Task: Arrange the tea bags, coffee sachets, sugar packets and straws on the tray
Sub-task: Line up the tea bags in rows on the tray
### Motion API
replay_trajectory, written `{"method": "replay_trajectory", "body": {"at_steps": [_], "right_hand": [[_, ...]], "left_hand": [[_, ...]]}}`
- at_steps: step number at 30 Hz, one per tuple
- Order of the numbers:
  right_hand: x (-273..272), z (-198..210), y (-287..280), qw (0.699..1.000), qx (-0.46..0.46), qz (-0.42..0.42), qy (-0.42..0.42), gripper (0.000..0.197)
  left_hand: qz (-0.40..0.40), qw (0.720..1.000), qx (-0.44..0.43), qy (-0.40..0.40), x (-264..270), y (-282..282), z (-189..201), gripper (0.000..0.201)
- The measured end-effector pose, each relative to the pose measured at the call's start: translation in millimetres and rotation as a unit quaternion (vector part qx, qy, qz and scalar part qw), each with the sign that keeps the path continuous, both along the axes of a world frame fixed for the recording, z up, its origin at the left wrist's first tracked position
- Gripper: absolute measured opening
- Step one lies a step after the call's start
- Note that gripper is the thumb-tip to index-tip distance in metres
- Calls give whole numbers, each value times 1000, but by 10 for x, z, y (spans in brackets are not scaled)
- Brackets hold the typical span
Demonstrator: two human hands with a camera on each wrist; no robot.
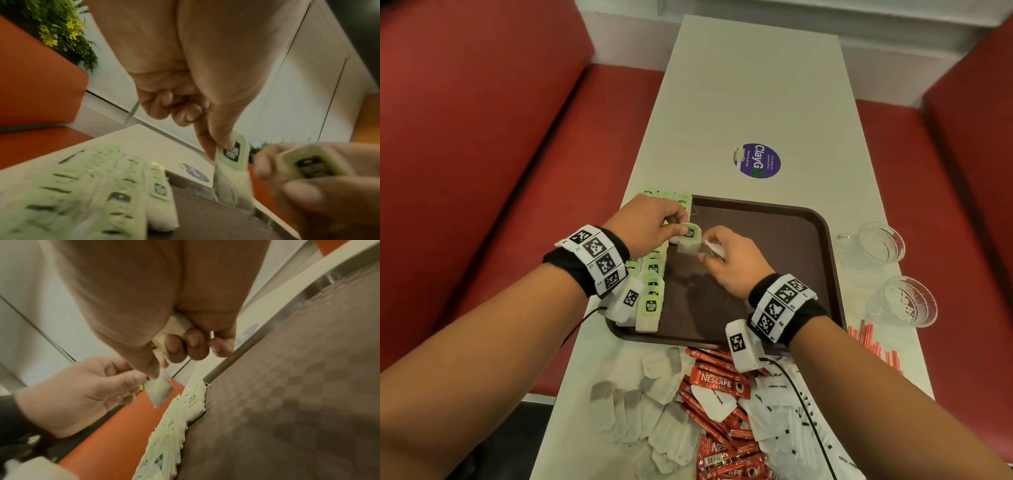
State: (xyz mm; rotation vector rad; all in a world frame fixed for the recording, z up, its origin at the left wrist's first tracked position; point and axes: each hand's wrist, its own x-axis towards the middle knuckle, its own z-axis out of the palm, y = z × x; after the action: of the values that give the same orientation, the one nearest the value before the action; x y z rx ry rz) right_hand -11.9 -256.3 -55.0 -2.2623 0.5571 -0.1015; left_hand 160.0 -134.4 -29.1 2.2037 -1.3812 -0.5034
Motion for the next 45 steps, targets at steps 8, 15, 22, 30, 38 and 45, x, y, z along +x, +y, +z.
{"method": "replay_trajectory", "body": {"at_steps": [8,15,22,30,38,45], "right_hand": [[-137,91,-63,998,49,-17,28,10],[-207,56,-41,998,53,-13,43,16],[-187,9,-54,997,56,-21,44,10],[-139,-18,-51,998,44,-1,46,10],[-112,-5,-32,996,80,-14,20,8],[-88,-24,0,995,96,-23,-8,12]], "left_hand": [[20,988,156,-1,356,-272,-267,14],[52,979,188,-54,418,-489,-382,21],[115,974,169,-101,305,-595,-461,46],[76,962,231,-127,197,-648,-533,58],[-38,998,-2,52,-48,-300,10,26],[-114,993,-9,37,-214,-56,35,5]]}}
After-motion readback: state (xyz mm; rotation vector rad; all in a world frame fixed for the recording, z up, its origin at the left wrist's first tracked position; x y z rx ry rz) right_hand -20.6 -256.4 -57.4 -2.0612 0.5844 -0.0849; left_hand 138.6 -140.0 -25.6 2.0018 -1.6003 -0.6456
